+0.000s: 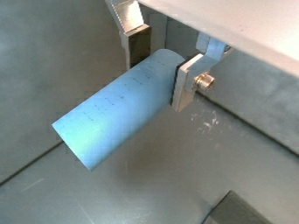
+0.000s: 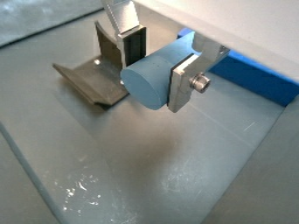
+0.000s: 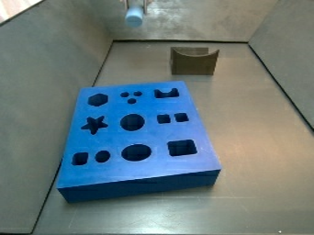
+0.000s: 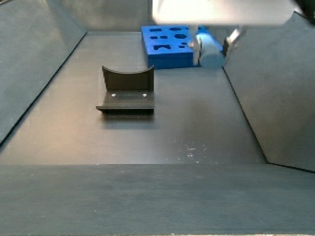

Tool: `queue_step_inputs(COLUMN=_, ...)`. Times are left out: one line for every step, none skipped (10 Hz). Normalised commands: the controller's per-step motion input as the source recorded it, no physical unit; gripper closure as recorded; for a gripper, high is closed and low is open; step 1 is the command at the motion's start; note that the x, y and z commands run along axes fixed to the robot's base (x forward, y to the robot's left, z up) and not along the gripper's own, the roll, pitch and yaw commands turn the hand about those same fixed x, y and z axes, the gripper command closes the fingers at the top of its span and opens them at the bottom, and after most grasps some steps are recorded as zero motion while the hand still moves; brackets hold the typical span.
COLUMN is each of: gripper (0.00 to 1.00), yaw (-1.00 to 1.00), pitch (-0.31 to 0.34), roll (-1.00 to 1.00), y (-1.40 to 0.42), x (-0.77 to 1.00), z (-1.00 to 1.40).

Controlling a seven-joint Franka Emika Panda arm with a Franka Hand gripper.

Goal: Pick up the oval object. Move up. Place the oval object on the fixture. Regrasp the oval object. Move to above the board. Insert the oval object.
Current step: Place the oval object on the fixture.

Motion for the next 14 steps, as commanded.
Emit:
queue_step_inputs(gripper=1.00, yaw=0.00, pitch=0.015, roll=-0.14, y=-0.01, x=-0.01, z=0.53)
queue_step_inputs(gripper=1.00, yaw=0.00, pitch=0.020, roll=-0.15, y=-0.01, x=0.00, z=0.43)
queue_step_inputs(gripper=1.00, yaw=-0.01, pitch=0.024, roll=-0.15, y=0.00, x=0.00, z=0.23)
queue_step_inputs(gripper=1.00, yaw=0.03, pitch=-0.470, roll=0.04, y=-0.83, x=1.00, z=0.26)
queue_step_inputs(gripper=1.00, yaw=0.02, pitch=-0.452, roll=0.06, y=-0.82, x=1.00, z=0.20)
queue_step_inputs(gripper=1.00, yaw=0.04, pitch=-0.319, roll=0.07, y=-0.78, x=1.00, z=0.17)
queue_step_inputs(gripper=1.00, yaw=0.04, pitch=-0.211, roll=0.05, y=-0.70, x=1.00, z=0.15)
queue_step_inputs(gripper=1.00, yaw=0.03, pitch=-0.146, roll=0.05, y=-0.64, x=1.00, z=0.14)
queue_step_inputs(gripper=1.00, yaw=0.03, pitch=-0.041, roll=0.05, y=-0.45, x=1.00, z=0.08)
queue_step_inputs(gripper=1.00, yaw=0.03, pitch=-0.021, roll=0.05, y=-0.40, x=1.00, z=0.06)
queue_step_inputs(gripper=1.00, yaw=0.03, pitch=0.007, roll=0.07, y=-0.28, x=1.00, z=0.02)
queue_step_inputs(gripper=1.00, yaw=0.03, pitch=0.020, roll=0.07, y=-0.23, x=1.00, z=0.01)
queue_step_inputs(gripper=1.00, yaw=0.04, pitch=0.038, roll=0.09, y=-0.14, x=0.93, z=-0.01)
queue_step_inputs(gripper=1.00, yaw=0.04, pitch=0.050, roll=0.11, y=-0.09, x=0.85, z=-0.02)
